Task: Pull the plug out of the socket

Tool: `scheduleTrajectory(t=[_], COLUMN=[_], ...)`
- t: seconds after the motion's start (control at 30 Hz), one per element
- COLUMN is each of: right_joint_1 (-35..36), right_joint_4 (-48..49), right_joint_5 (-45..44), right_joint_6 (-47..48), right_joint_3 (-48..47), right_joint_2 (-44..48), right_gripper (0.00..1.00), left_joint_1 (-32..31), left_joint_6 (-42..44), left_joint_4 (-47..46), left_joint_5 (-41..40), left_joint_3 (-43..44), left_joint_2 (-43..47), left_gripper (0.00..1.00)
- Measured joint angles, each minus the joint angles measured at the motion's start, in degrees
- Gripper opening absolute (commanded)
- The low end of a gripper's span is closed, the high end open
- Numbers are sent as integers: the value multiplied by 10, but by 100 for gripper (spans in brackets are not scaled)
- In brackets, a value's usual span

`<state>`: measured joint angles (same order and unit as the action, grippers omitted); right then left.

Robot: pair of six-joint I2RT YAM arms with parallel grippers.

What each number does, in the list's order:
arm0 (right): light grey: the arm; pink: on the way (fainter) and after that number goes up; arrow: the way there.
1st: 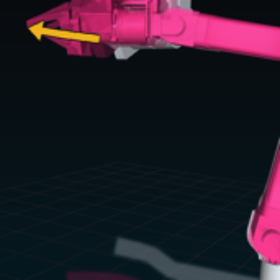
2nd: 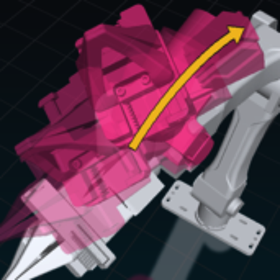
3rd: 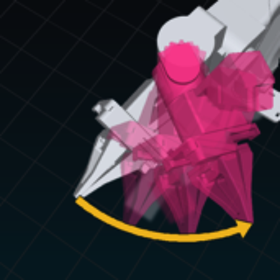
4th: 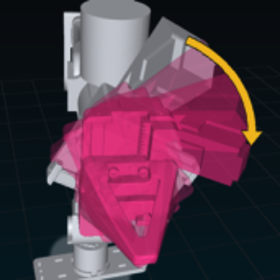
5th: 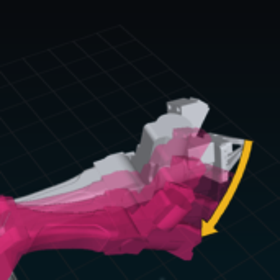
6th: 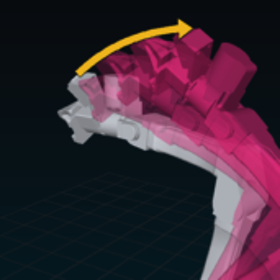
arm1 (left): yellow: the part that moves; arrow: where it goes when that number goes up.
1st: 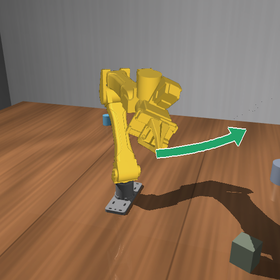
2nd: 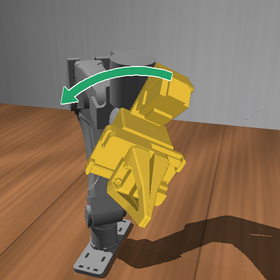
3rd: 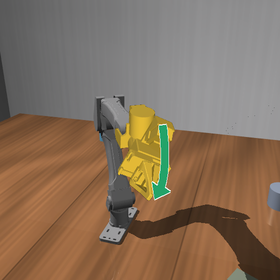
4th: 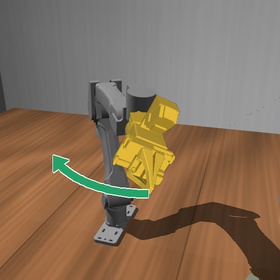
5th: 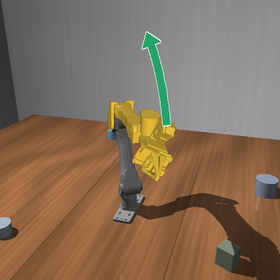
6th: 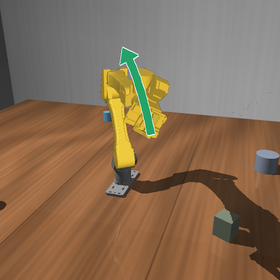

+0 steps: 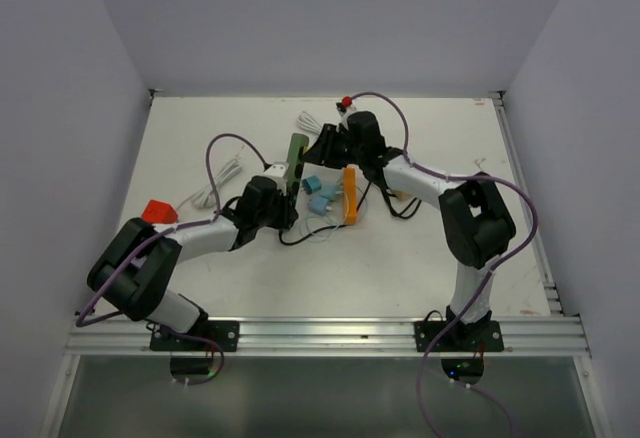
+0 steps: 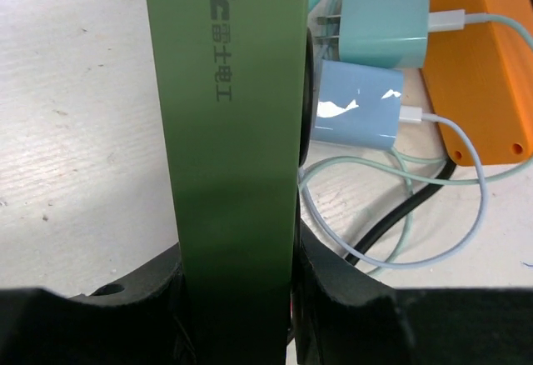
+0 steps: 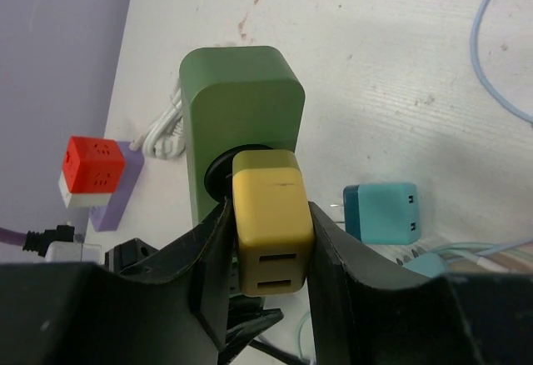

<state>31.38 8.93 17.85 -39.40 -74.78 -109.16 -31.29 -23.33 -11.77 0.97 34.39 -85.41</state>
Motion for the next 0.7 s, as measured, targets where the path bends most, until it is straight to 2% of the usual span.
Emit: scheduleTrajectory(t=[0.2, 0.37, 0.43, 0.7], right_joint_1=[8, 8, 8, 7], right_joint_4=[-48, -65, -68, -43], right_joint_5=[-45, -57, -57, -24], right_joint_6=[23, 27, 30, 32], right_joint_3=[-19, -21, -21, -1], right_joint_2=[16, 20, 22, 32], right_gripper=[5, 5, 5, 5], left_joint_1=[-26, -29, -19, 70], left_joint_6=[4, 3, -1, -36], left_joint_4=[28, 29, 8, -118], left_joint_5=[-64, -56, -21, 212], left_joint_3=[33, 39, 28, -42], left_joint_2=[-19, -26, -25, -30], left_gripper=[0, 0, 0, 0])
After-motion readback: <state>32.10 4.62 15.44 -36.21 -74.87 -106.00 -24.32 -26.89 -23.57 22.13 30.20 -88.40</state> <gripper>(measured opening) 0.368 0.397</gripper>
